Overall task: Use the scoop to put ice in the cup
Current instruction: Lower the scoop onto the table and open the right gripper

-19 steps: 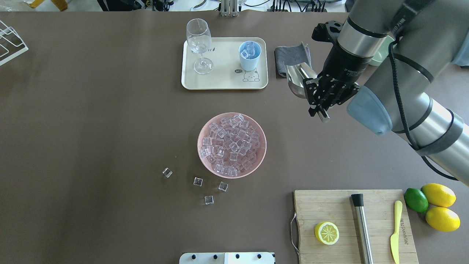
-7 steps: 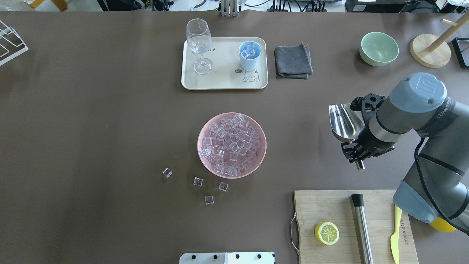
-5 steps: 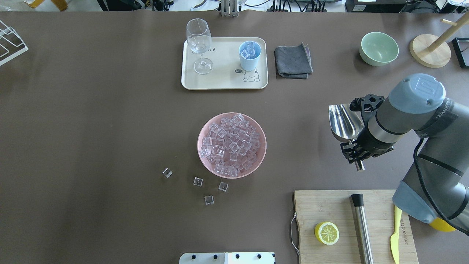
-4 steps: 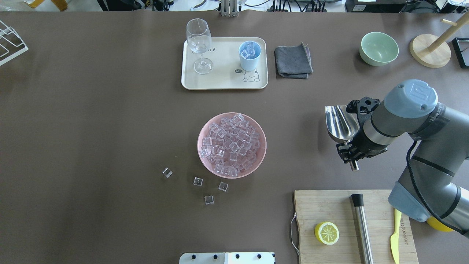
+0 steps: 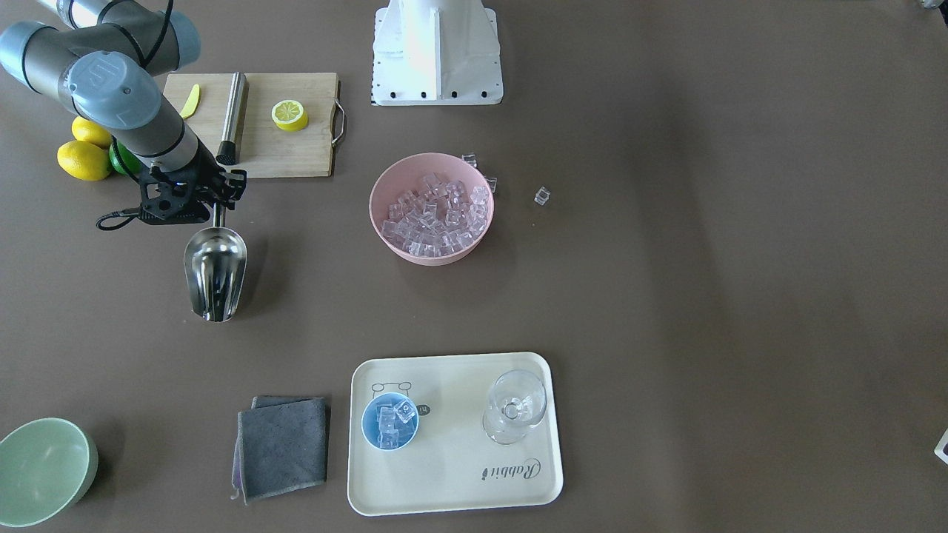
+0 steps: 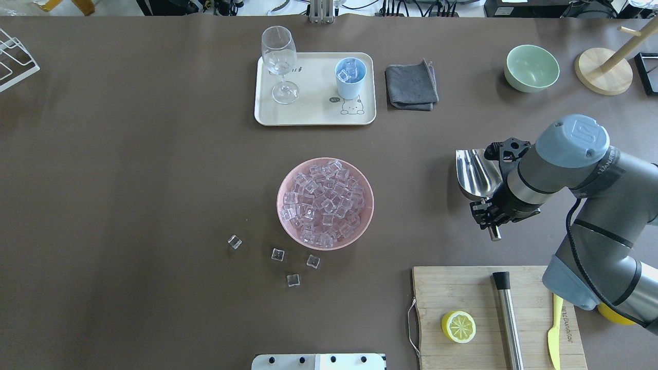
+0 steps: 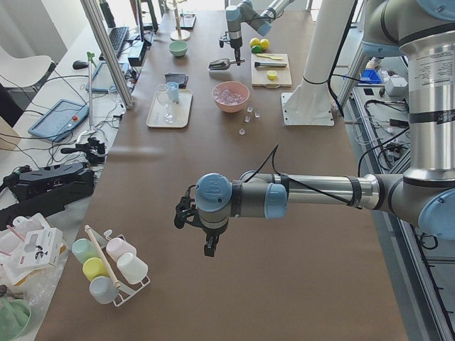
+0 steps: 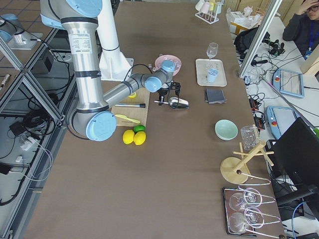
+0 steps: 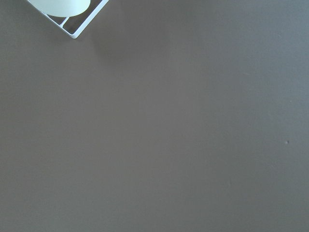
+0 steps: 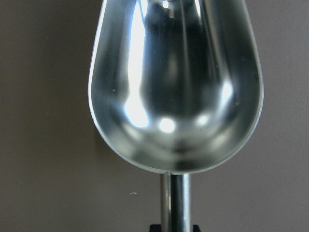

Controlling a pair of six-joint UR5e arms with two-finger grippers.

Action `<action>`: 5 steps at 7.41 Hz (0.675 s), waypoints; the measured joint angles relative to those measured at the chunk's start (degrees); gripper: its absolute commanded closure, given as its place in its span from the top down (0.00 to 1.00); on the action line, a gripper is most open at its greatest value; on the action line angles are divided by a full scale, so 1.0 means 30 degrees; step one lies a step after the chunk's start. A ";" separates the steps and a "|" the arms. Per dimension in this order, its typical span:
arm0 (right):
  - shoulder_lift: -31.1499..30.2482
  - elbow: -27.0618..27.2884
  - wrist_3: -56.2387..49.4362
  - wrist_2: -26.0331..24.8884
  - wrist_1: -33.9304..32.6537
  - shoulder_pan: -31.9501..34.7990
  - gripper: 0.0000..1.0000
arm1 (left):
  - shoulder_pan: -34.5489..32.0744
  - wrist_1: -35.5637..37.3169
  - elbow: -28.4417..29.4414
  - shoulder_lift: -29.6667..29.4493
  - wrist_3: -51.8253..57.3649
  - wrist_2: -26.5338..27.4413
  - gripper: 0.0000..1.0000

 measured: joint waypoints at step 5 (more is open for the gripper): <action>0.0235 -0.0744 -0.0402 -0.0133 0.0913 -0.0093 1.00 | 0.0002 0.0022 -0.0064 0.0047 0.0000 0.0000 0.99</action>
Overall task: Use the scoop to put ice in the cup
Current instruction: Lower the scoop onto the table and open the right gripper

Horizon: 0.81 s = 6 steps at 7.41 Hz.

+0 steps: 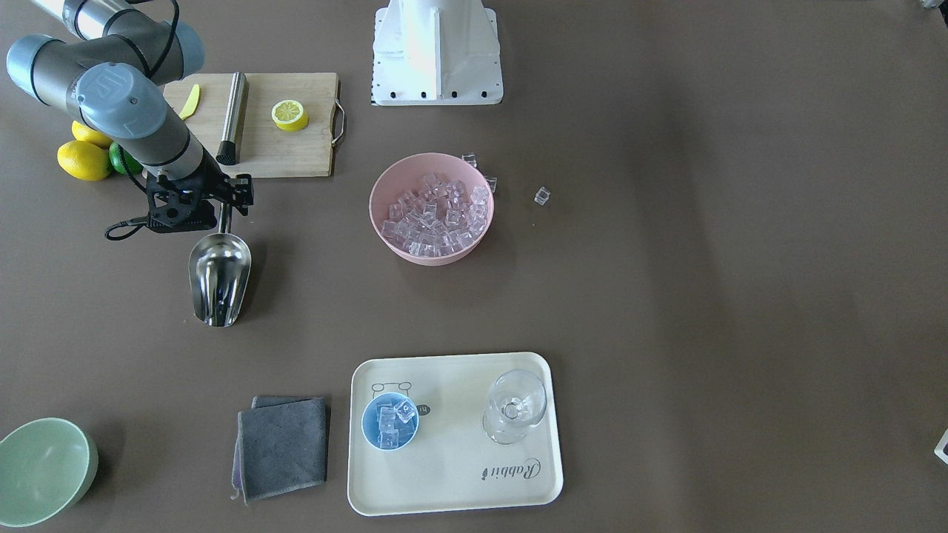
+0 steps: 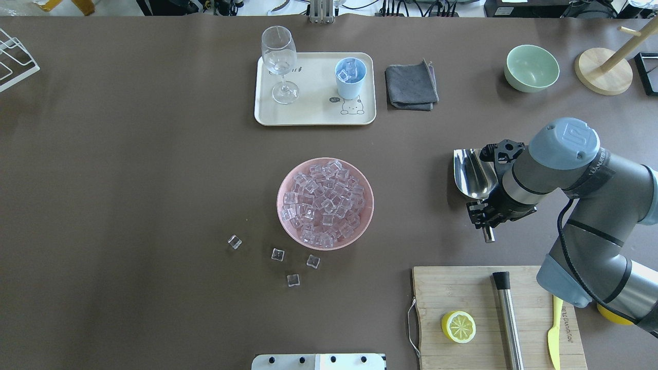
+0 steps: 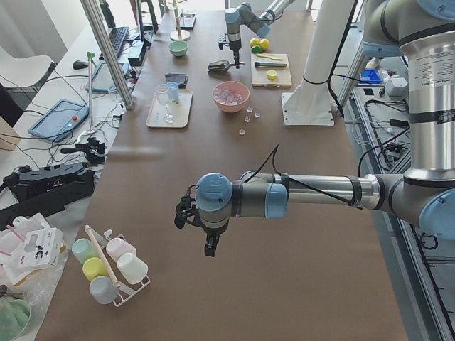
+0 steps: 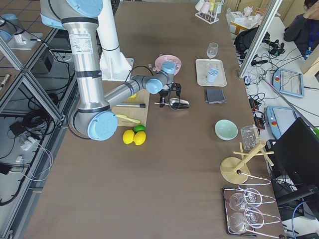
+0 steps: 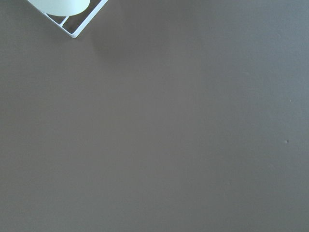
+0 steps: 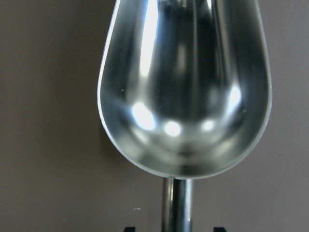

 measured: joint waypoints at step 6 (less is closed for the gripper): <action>-0.0027 0.0269 -0.0152 0.0013 0.0045 0.0234 1.00 | 0.0000 -0.0023 0.0234 -0.0017 0.0000 0.0078 0.99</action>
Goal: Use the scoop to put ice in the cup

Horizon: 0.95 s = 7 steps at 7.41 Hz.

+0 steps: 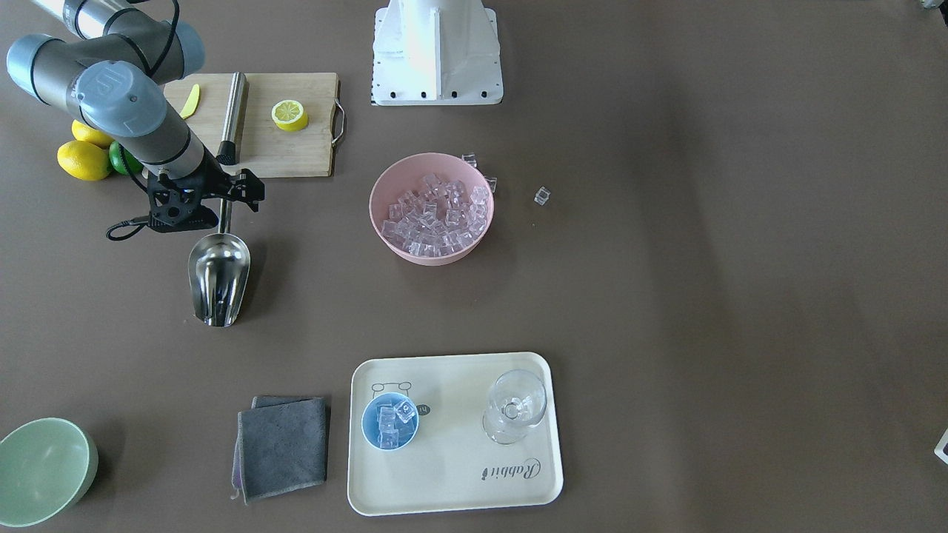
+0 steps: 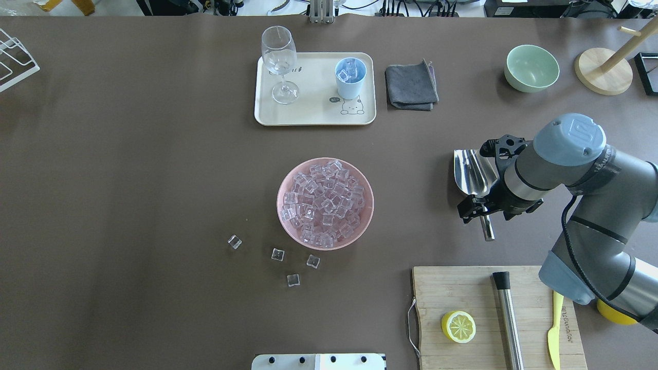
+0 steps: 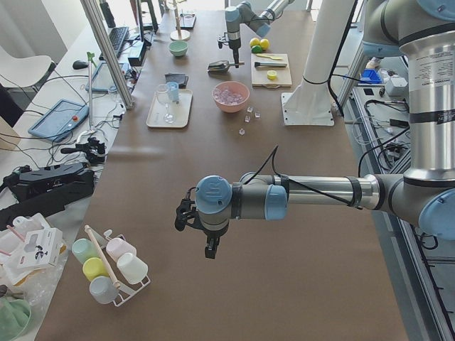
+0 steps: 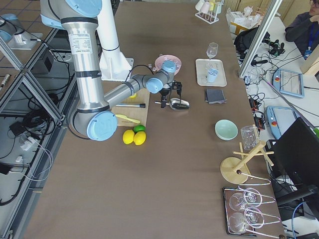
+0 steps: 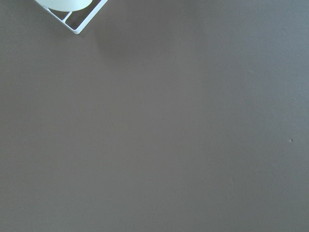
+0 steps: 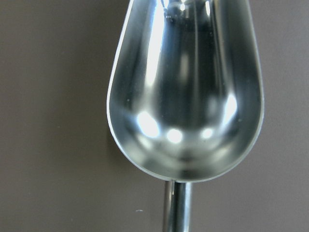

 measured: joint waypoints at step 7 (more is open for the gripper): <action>-0.4146 0.1302 -0.8819 0.1013 -0.1868 0.8340 0.99 | -0.0055 0.0077 -0.0002 0.0125 0.0000 0.0010 0.99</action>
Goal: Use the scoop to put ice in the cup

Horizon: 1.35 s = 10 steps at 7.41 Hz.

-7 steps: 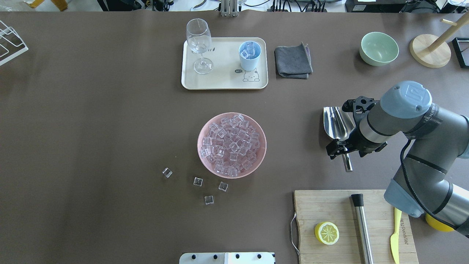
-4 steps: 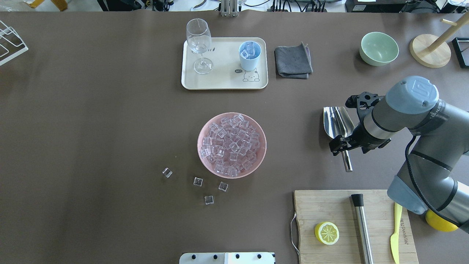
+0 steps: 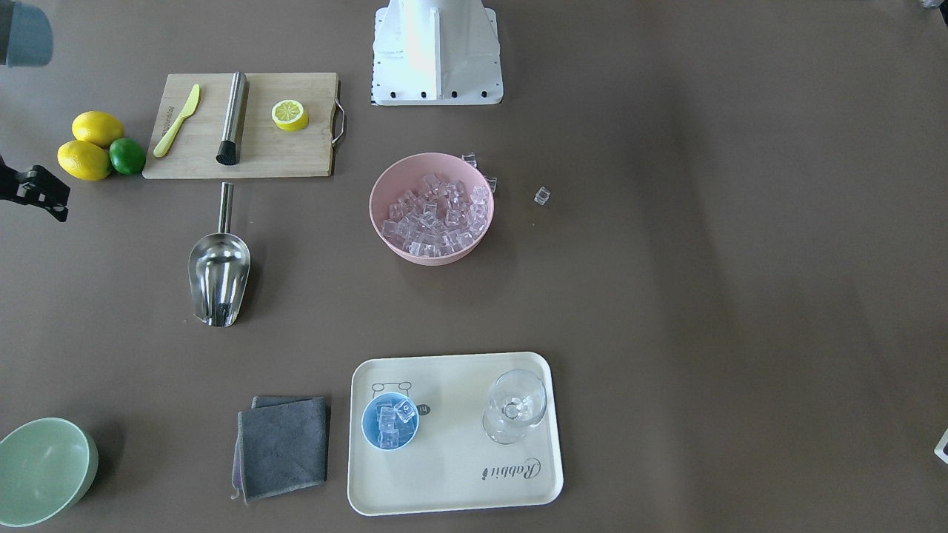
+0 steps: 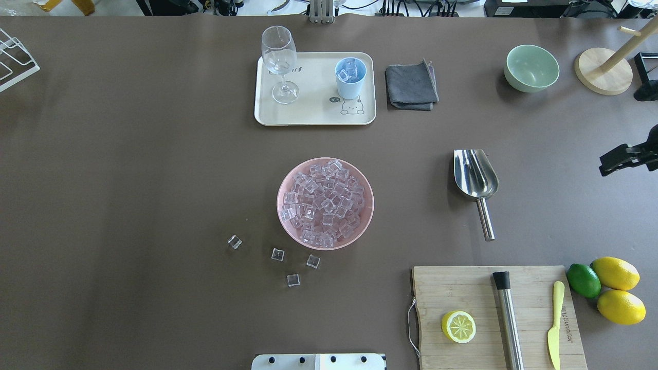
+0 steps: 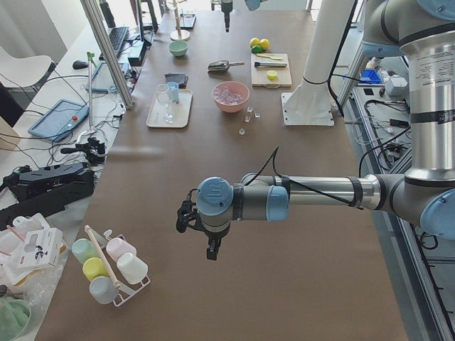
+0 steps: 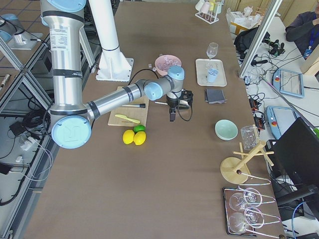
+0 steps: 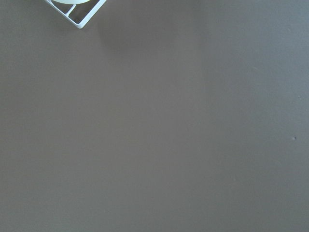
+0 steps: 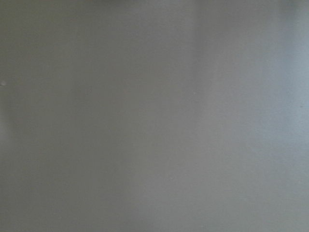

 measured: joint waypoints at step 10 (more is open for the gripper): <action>-0.1572 -0.4014 -0.9868 0.2049 -0.0024 0.7619 1.00 | -0.0218 0.0094 0.0011 0.0128 -0.0047 0.0029 0.99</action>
